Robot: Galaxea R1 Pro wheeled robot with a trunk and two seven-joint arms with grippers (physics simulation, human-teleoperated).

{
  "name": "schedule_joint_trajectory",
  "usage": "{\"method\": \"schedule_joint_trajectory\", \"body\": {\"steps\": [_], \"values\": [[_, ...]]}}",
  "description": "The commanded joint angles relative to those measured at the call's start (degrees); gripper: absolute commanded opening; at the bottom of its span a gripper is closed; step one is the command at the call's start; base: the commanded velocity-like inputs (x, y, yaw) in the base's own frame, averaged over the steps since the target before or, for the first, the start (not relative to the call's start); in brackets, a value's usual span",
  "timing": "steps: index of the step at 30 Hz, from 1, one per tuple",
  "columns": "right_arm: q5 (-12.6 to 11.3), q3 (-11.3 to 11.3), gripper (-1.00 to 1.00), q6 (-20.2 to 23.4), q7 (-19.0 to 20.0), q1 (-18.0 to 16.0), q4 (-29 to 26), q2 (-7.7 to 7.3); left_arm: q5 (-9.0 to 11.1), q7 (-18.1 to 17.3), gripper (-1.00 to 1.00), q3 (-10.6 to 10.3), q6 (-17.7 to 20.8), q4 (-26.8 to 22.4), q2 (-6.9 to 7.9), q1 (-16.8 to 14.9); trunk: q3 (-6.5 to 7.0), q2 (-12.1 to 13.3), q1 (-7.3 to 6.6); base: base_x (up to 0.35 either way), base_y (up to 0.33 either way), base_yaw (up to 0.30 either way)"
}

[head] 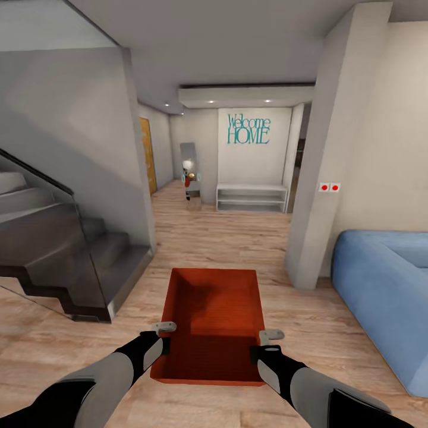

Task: Move the two storage containers from the living room to the garage. In the garage, place one container on the floor and stack the other container on top of it (either order is fine).

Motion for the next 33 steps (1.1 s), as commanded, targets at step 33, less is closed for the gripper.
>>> {"method": "schedule_joint_trajectory", "body": {"steps": [33], "values": [[1.23, -0.96, -1.00, 0.31, -0.49, -0.08, -0.13, -0.75, 0.86, 0.39, -1.00, -2.23, 0.30, 0.14, -0.01, 0.03, -0.09, -0.07, 0.05, 0.321, 0.000, 0.000]]}}
